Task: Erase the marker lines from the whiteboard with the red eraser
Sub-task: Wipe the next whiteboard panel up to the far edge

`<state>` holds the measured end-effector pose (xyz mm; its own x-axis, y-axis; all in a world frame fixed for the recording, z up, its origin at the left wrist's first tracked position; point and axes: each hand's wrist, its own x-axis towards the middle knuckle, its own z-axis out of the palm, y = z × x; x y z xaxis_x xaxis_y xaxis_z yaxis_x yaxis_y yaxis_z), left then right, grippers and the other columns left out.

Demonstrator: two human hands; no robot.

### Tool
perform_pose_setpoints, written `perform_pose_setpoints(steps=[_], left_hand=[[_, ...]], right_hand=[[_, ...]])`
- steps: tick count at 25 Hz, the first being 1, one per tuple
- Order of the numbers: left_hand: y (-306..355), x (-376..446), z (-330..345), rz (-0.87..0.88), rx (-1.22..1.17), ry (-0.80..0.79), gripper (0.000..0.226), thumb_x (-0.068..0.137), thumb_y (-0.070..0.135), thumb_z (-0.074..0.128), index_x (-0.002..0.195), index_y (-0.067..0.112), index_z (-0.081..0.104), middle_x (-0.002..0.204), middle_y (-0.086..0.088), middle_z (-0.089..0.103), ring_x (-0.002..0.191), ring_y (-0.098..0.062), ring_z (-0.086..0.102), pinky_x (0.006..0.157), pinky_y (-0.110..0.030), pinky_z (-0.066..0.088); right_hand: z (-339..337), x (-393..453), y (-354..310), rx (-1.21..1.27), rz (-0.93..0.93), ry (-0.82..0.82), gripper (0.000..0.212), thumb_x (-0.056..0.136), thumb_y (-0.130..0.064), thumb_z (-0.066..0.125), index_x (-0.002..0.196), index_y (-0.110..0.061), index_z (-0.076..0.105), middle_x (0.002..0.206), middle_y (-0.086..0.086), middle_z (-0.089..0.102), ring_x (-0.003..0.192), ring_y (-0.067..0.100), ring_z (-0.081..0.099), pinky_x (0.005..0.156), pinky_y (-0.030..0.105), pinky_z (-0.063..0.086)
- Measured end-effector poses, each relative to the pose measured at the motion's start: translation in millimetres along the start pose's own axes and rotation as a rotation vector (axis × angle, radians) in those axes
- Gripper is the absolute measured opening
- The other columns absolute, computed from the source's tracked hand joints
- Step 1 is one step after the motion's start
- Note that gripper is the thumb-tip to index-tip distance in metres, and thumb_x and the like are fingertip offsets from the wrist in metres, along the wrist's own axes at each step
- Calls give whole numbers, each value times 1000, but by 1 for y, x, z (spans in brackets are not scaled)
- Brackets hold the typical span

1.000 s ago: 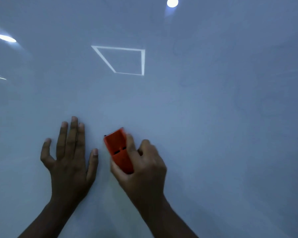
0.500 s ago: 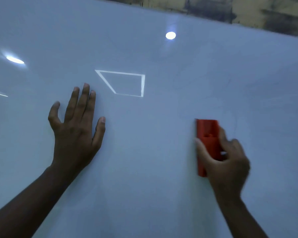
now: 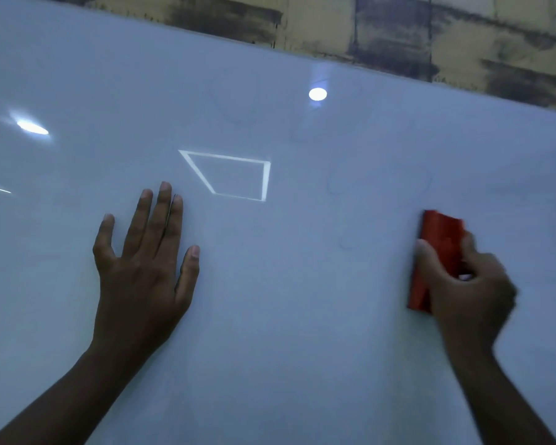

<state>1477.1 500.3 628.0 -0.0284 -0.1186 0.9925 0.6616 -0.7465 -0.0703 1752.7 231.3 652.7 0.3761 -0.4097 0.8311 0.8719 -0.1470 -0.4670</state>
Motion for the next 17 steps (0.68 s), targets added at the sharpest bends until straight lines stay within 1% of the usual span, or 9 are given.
perform_pose_setpoints(steps=[2, 3, 6, 9, 11, 13, 15, 17], left_hand=[[0, 0, 2, 5, 6, 20, 66, 109, 34, 35, 166, 3, 30, 176, -13, 24, 162, -31, 27, 126, -64, 16], [0, 0, 3, 6, 10, 29, 66, 108, 35, 35, 166, 3, 30, 176, -13, 24, 161, -31, 28, 126, -64, 17], [-1, 2, 2, 6, 18, 27, 67, 107, 36, 35, 166, 4, 30, 176, -12, 24, 161, -29, 28, 126, -64, 18], [-3, 4, -1, 18, 25, 14, 68, 106, 38, 36, 164, 4, 34, 174, -13, 28, 160, -30, 30, 123, -62, 22], [-5, 8, -5, 42, 38, 35, 66, 104, 38, 38, 160, 3, 43, 170, -16, 37, 155, -34, 38, 116, -62, 29], [-8, 19, -9, 37, 38, 70, 63, 103, 38, 41, 157, 5, 49, 167, -15, 42, 150, -34, 45, 109, -58, 33], [-11, 40, -8, 34, 23, 100, 63, 103, 38, 41, 157, 7, 49, 169, -12, 40, 152, -31, 44, 110, -57, 32], [-9, 69, -3, 61, 8, 110, 64, 105, 40, 38, 159, 7, 46, 171, -11, 37, 157, -30, 38, 116, -58, 29]], right_hand=[[23, -28, -45, 8, -130, -51, 64, 78, -60, 67, 124, -16, 71, 79, 6, 55, 67, 29, 58, 62, 37, 45], [33, -45, -67, 25, -204, -88, 64, 79, -59, 66, 128, -17, 69, 82, 5, 55, 68, 28, 59, 61, 36, 47], [58, -89, -122, 64, -414, -198, 68, 81, -60, 63, 136, -19, 64, 87, 1, 56, 69, 24, 61, 56, 33, 52], [76, -107, -166, 92, -561, -246, 69, 87, -61, 61, 139, -16, 60, 91, -1, 57, 71, 17, 58, 55, 31, 54], [85, -100, -186, 112, -622, -244, 68, 88, -62, 60, 137, -16, 60, 92, -2, 58, 71, 14, 58, 55, 29, 54], [91, -82, -191, 96, -656, -208, 67, 86, -64, 58, 135, -19, 61, 91, -3, 58, 71, 15, 59, 55, 27, 52], [92, -52, -186, 60, -607, -152, 66, 82, -66, 59, 133, -24, 63, 88, -3, 57, 70, 20, 63, 54, 29, 50], [89, -18, -170, 35, -522, -101, 65, 79, -68, 61, 130, -28, 65, 84, -3, 54, 69, 24, 64, 54, 30, 48]])
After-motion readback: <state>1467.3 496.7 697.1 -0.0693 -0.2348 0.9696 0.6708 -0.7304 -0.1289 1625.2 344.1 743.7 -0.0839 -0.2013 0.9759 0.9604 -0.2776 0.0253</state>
